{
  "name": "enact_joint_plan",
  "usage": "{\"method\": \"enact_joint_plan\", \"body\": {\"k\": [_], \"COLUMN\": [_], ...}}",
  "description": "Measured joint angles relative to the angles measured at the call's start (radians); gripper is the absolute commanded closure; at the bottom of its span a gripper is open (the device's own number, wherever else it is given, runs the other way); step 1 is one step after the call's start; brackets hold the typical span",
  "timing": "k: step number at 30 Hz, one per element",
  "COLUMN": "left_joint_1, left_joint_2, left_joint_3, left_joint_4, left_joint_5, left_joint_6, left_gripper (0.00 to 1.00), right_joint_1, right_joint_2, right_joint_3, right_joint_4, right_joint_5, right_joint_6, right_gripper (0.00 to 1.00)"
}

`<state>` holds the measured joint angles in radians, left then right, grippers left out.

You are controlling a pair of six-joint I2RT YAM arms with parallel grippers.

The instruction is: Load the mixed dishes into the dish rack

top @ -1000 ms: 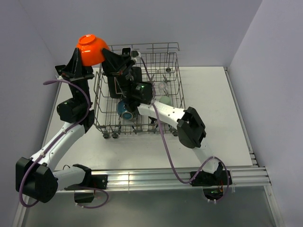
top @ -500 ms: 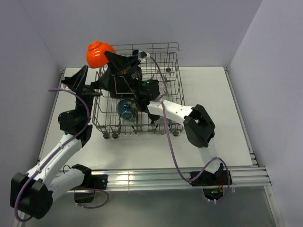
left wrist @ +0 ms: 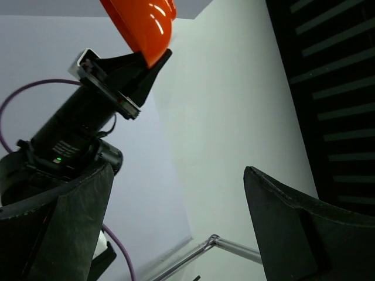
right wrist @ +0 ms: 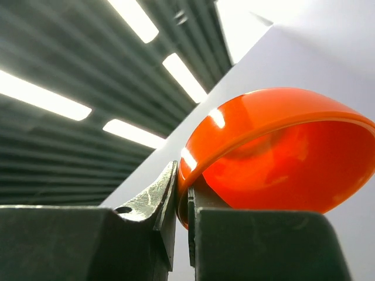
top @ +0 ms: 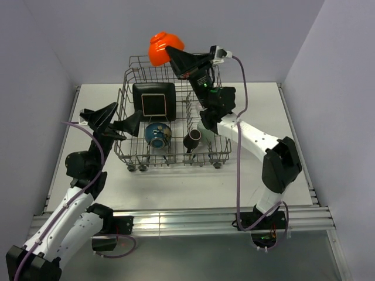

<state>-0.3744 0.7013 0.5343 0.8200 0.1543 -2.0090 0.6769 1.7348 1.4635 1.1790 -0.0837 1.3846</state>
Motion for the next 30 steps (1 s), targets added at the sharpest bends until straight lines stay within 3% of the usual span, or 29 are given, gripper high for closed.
{"method": "enact_joint_plan", "body": {"k": [14, 30], "left_joint_1": [0.029, 0.093], "left_joint_2": [0.228, 0.352], "left_joint_3": [0.206, 0.218], "left_joint_4": [-0.061, -0.104], "left_joint_5": [0.151, 0.192], "left_joint_6": [0.000, 0.000], "left_gripper": [0.01, 0.01], "right_joint_1": [-0.056, -0.120], "right_joint_2": [-0.019, 0.197], "right_joint_3": [-0.033, 0.059], "right_joint_4": [-0.353, -0.488], "right_joint_5": [0.175, 0.332], "right_joint_6": [-0.250, -0.266], "right_gripper": [1.00, 1.00]}}
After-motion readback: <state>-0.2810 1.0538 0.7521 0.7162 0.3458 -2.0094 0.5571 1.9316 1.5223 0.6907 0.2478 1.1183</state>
